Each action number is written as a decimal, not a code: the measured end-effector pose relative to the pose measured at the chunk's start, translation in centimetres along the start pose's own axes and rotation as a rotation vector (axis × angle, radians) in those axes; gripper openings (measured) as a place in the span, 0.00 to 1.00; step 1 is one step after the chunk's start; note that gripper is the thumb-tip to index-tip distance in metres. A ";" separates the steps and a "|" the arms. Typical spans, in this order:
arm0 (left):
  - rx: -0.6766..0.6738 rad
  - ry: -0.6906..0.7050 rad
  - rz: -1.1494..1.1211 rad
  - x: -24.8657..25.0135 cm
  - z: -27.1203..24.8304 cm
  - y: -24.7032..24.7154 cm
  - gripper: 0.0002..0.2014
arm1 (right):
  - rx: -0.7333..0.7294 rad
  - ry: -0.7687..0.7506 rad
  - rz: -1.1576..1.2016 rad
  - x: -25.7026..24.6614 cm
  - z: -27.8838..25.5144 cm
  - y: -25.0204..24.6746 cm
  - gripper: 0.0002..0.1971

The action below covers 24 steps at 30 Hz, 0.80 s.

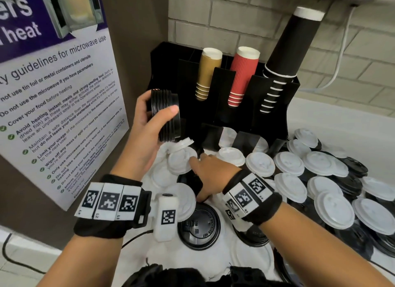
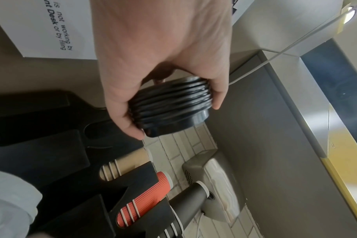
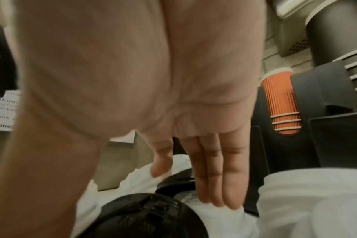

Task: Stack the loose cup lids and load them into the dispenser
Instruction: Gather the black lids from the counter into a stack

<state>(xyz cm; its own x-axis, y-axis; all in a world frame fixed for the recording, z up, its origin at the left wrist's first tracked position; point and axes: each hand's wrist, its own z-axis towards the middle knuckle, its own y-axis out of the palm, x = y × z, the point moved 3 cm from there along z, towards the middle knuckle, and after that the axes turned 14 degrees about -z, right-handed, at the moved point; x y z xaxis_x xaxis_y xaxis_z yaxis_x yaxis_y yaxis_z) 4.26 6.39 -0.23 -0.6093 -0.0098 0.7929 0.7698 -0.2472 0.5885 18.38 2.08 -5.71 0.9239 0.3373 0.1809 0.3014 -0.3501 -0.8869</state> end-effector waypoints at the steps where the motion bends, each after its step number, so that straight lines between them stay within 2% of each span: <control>1: 0.002 -0.002 0.003 0.0 0.0 0.0 0.35 | 0.011 0.008 0.008 -0.1 0.2 -0.1 0.42; 5: -0.001 -0.006 0.003 -0.1 -0.1 0.0 0.35 | -0.018 0.036 0.006 -0.6 0.6 -0.4 0.46; 11: -0.015 -0.005 0.016 0.2 -0.1 0.0 0.35 | -0.037 0.031 0.008 -0.6 0.9 -1.1 0.41; 14: -0.010 0.002 0.015 0.3 -0.1 -0.2 0.35 | -0.016 0.050 0.093 0.9 0.5 -2.1 0.39; 19: -0.048 -0.084 0.031 -0.2 -0.1 -0.5 0.29 | 0.159 0.090 0.431 5.6 -2.0 -4.3 0.33; 24: -0.085 -0.125 0.010 -1.2 -0.5 0.2 0.31 | 0.561 0.027 1.139 6.8 -5.5 -4.3 0.31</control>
<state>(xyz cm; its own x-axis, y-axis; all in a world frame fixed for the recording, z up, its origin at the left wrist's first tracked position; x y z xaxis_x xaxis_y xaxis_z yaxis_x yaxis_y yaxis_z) 5.01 5.91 -1.12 -0.5689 0.1065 0.8155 0.7537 -0.3292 0.5688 24.70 1.10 1.65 0.5998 0.0693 -0.7971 -0.7986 -0.0102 -0.6018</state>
